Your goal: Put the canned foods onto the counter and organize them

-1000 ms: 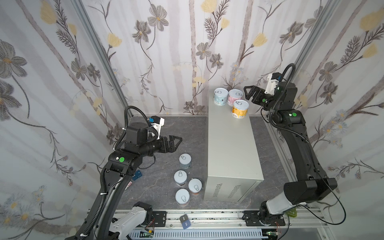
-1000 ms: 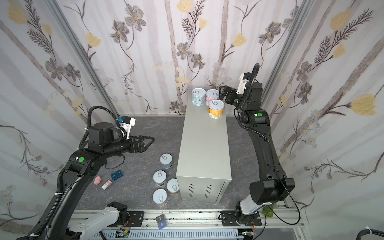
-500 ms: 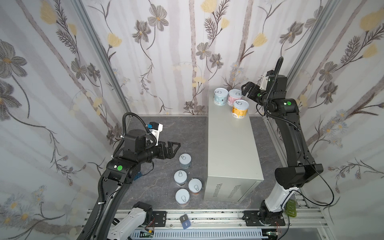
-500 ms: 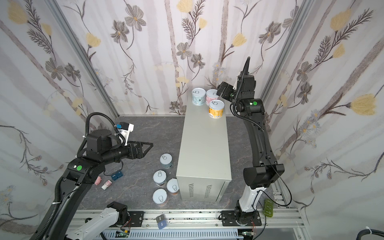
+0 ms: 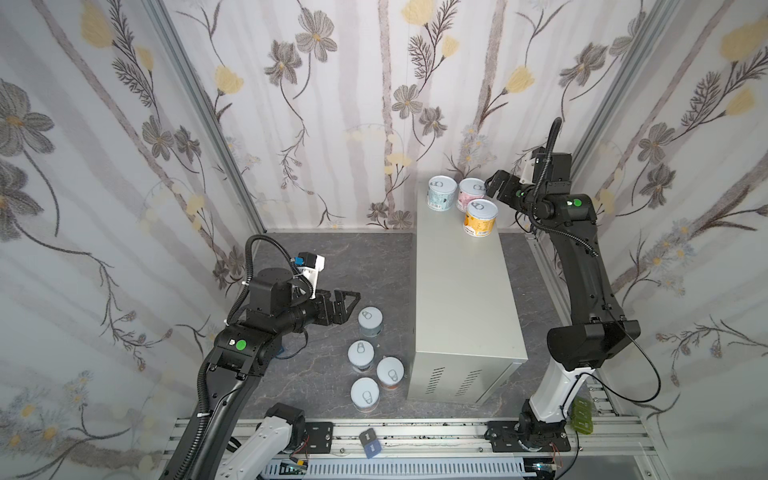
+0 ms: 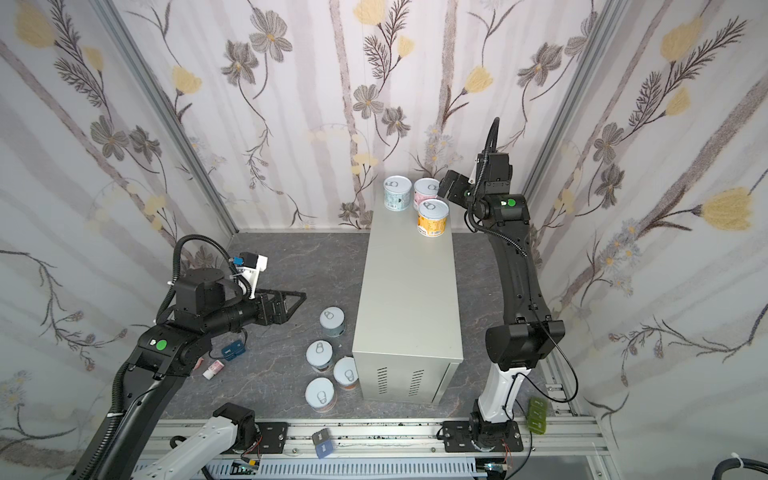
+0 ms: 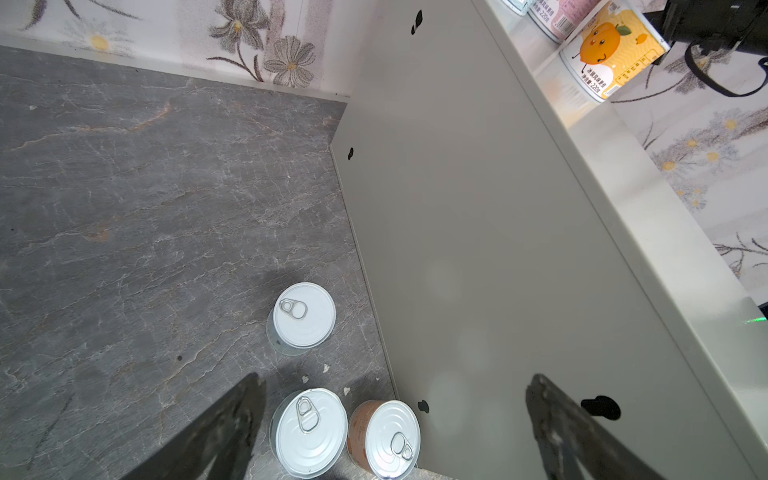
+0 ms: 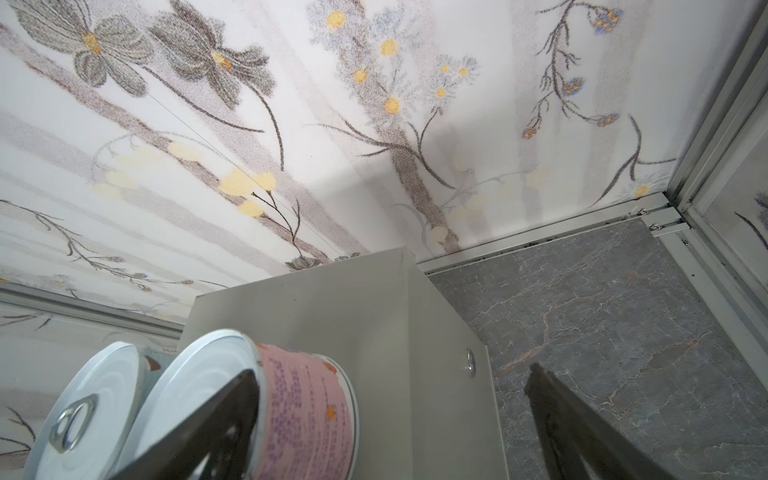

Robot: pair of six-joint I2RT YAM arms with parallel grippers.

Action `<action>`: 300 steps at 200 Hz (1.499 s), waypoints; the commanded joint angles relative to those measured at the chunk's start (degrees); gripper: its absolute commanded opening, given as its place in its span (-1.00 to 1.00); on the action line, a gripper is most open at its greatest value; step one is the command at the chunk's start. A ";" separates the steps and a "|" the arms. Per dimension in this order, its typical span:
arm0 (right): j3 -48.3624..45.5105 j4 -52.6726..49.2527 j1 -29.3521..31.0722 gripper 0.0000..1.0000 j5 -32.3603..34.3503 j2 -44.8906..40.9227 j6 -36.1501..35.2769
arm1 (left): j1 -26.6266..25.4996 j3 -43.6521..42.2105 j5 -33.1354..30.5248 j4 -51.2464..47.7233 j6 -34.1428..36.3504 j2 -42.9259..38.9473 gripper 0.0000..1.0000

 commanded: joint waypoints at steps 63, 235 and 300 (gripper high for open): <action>0.58 -0.60 -0.65 0.99 -0.39 0.24 -1.12 | 0.00 -0.14 -0.29 2.46 -0.01 -0.04 1.00; -7.61 5.61 -0.57 0.99 -8.98 -11.15 -2.76 | 0.03 2.97 0.23 1.61 -0.19 2.22 1.00; -46.46 27.74 3.63 0.99 -6.13 -38.46 -13.37 | 0.04 5.35 0.94 0.97 -0.27 3.97 1.00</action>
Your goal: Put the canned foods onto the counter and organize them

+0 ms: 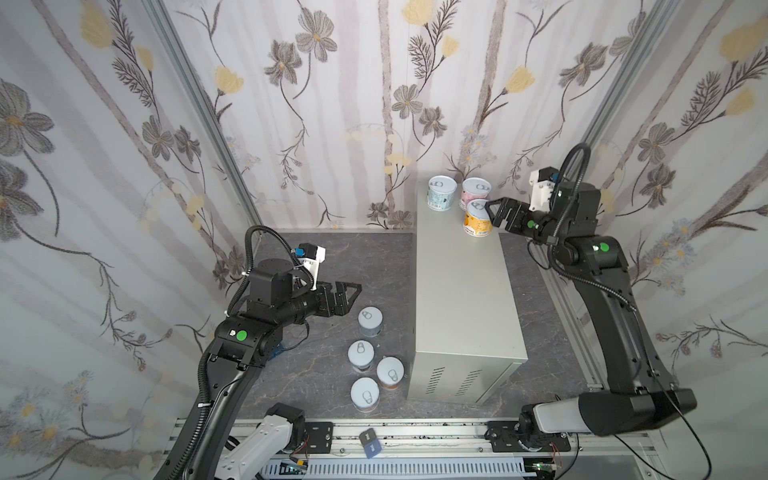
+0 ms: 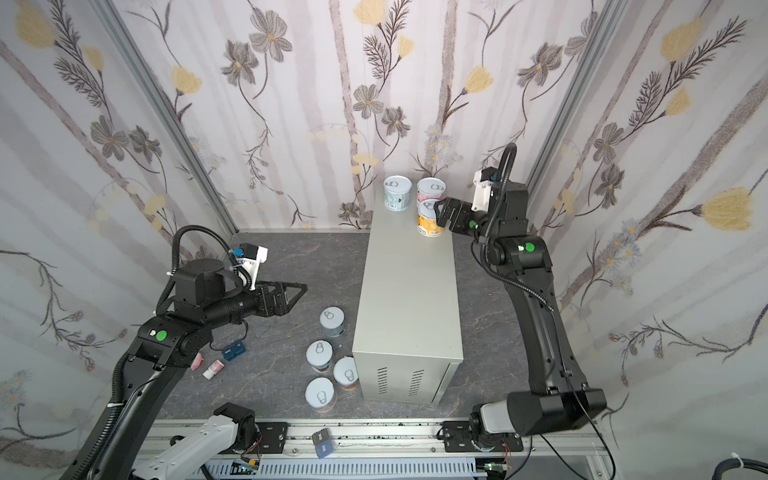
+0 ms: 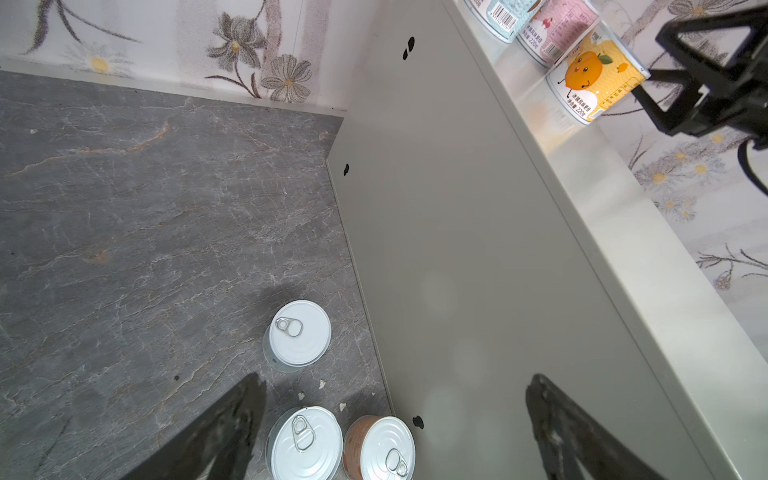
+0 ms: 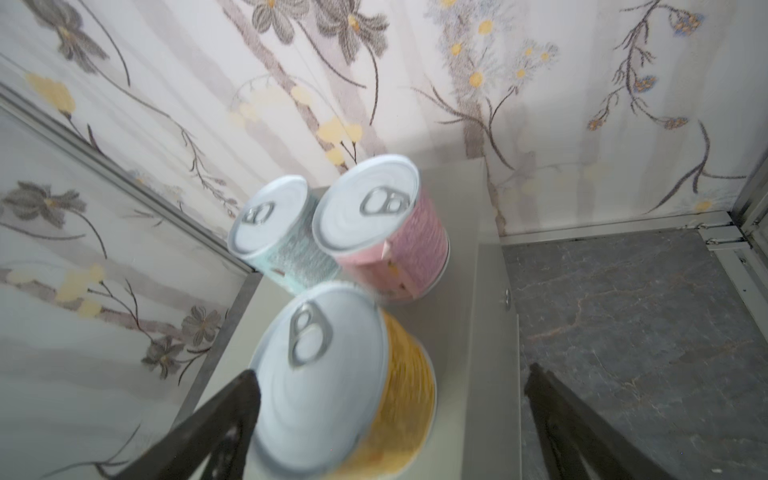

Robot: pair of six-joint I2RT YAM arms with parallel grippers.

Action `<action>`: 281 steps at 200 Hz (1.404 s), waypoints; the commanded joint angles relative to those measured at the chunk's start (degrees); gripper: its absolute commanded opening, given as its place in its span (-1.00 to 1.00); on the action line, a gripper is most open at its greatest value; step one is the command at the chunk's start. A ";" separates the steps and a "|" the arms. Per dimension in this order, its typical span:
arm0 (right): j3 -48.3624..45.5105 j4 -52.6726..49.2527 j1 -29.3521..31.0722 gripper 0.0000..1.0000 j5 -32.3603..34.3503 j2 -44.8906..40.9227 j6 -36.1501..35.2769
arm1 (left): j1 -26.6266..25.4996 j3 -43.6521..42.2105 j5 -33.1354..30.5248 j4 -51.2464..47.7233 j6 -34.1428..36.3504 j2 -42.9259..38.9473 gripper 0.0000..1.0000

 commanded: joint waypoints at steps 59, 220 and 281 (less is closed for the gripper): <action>-24.72 24.02 6.99 0.95 10.51 -16.32 -11.34 | 0.05 1.73 1.34 1.78 -0.89 1.98 1.00; -19.52 25.14 13.01 0.71 21.30 -7.23 -12.71 | 0.05 0.97 -0.86 -0.02 0.25 0.06 1.00; -18.48 25.49 13.07 0.66 21.14 -5.91 -12.98 | 0.03 1.11 -1.23 -0.50 0.52 -0.26 1.00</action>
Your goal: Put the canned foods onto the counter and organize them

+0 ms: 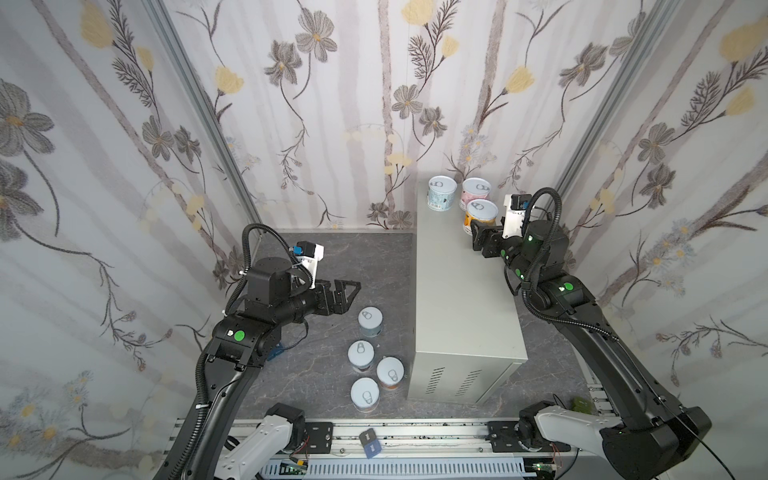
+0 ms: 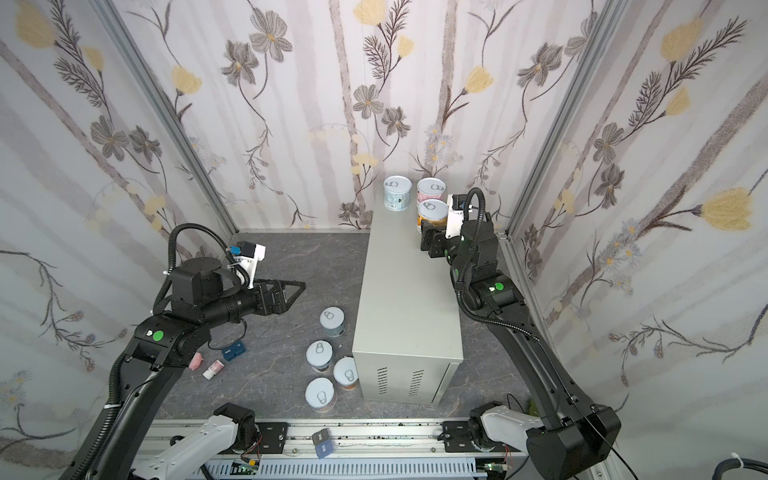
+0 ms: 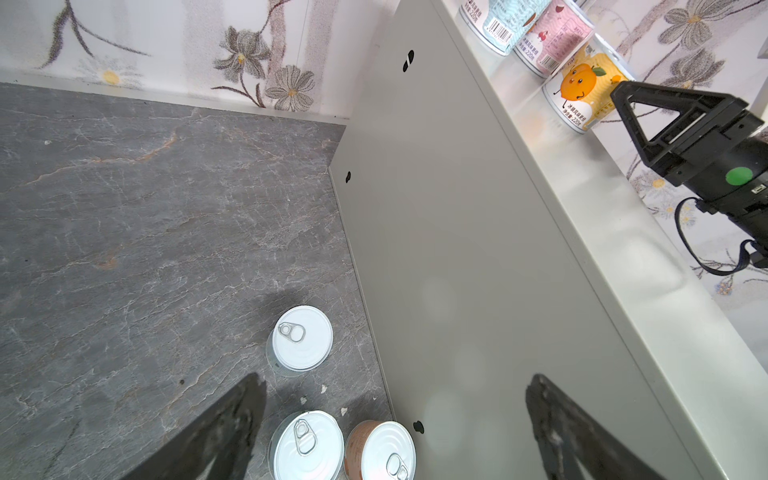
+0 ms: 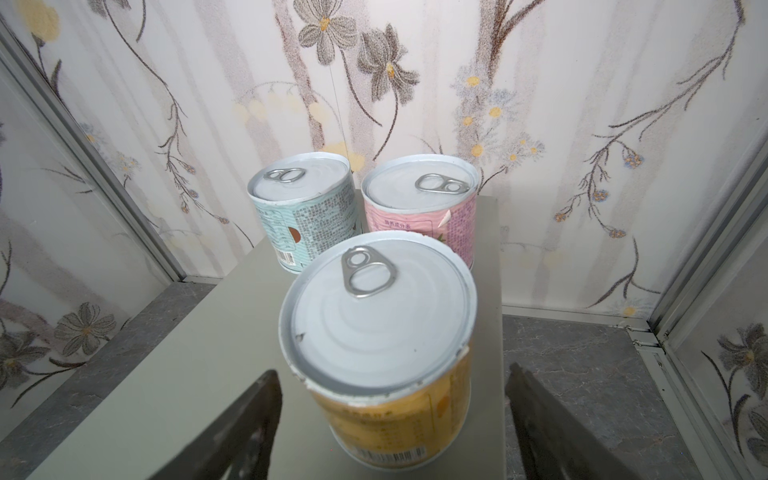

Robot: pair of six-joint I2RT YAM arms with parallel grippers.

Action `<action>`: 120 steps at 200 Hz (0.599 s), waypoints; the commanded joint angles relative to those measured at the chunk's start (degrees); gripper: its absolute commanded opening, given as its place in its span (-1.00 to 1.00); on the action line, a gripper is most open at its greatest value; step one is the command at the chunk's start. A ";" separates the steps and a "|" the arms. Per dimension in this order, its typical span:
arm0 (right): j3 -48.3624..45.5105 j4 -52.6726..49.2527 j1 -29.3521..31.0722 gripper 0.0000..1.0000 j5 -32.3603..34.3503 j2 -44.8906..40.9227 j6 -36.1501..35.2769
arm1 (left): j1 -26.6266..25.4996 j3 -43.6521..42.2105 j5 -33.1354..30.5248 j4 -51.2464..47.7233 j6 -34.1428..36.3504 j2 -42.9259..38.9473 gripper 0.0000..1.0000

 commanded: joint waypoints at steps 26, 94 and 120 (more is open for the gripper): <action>1.69 2.03 -0.04 0.61 0.95 1.55 -1.18 | 0.06 -0.19 -0.78 -0.29 0.41 -0.41 1.00; 1.99 2.39 -0.49 0.55 1.21 2.45 -1.23 | 0.04 -0.18 -1.08 -0.64 0.49 -0.80 1.00; 2.08 2.69 -0.89 0.53 0.82 2.58 -1.20 | 0.05 0.01 -1.04 -0.68 0.58 -0.71 1.00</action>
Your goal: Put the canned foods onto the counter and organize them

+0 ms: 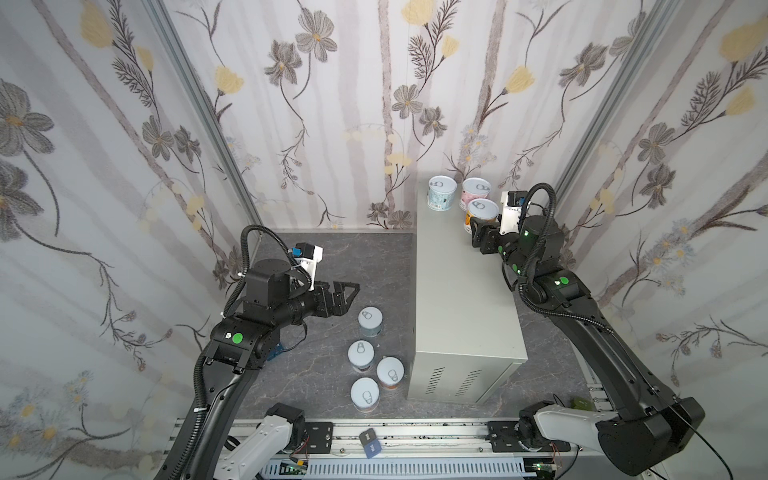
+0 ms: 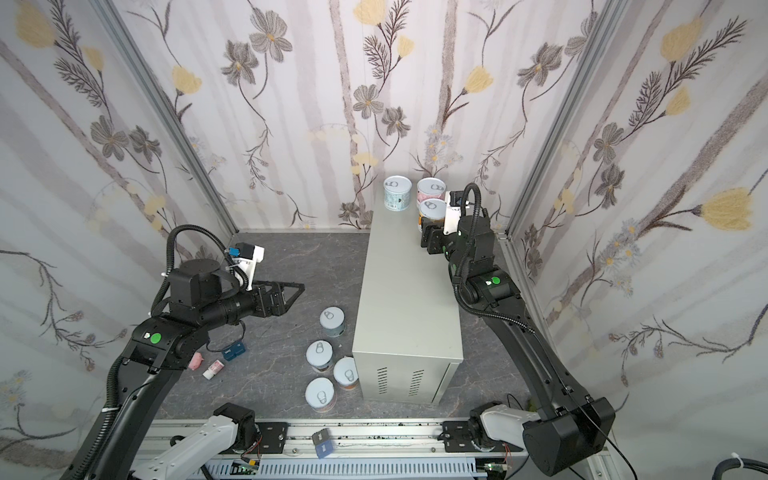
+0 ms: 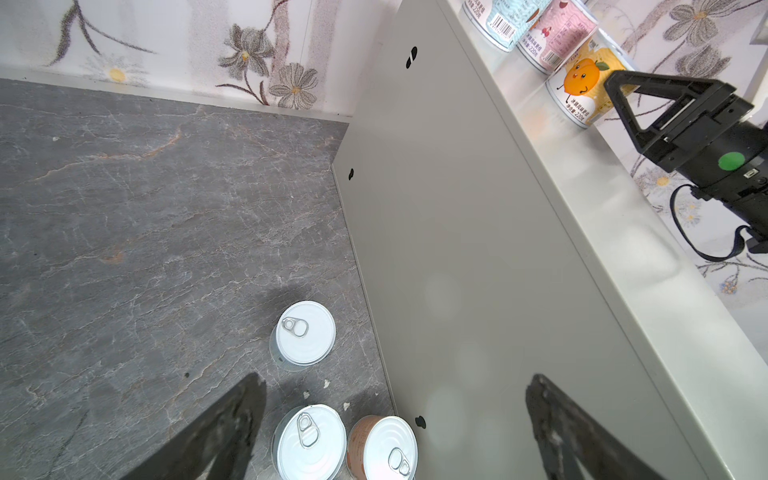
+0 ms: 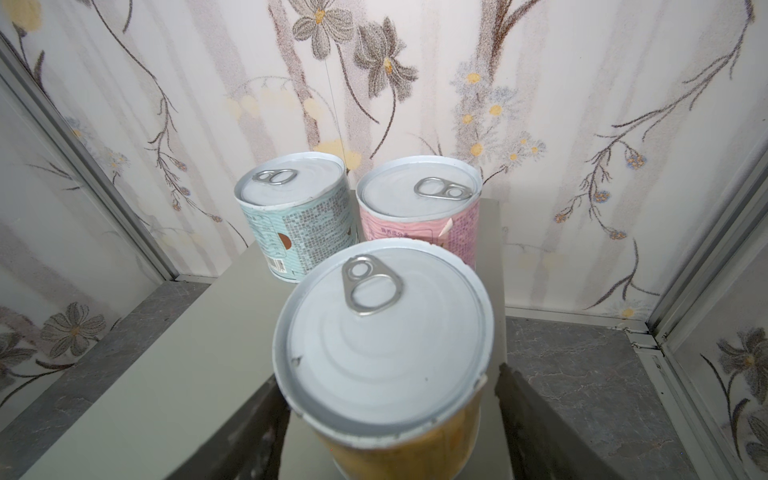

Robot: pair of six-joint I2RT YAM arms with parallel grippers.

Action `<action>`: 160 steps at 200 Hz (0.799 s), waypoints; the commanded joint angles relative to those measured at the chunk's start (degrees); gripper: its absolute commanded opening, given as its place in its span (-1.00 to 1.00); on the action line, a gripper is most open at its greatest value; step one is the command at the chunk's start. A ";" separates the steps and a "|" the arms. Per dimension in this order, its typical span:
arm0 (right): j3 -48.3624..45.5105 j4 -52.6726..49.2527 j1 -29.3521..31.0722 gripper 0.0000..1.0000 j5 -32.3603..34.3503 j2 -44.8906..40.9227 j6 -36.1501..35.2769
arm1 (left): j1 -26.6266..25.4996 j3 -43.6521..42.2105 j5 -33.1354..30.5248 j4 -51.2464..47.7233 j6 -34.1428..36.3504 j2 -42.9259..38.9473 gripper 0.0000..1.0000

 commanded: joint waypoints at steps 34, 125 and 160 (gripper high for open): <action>1.01 2.83 -0.67 0.52 -0.07 0.57 -0.81 | 0.07 0.09 -0.67 0.35 0.54 0.00 1.00; 2.69 3.11 -0.78 0.47 -2.87 2.15 -1.65 | 0.06 0.05 -1.06 0.01 0.54 -0.23 1.00; 3.12 3.05 -0.80 0.46 -3.55 2.59 -1.85 | 0.07 0.13 -1.11 -0.09 0.58 -0.26 1.00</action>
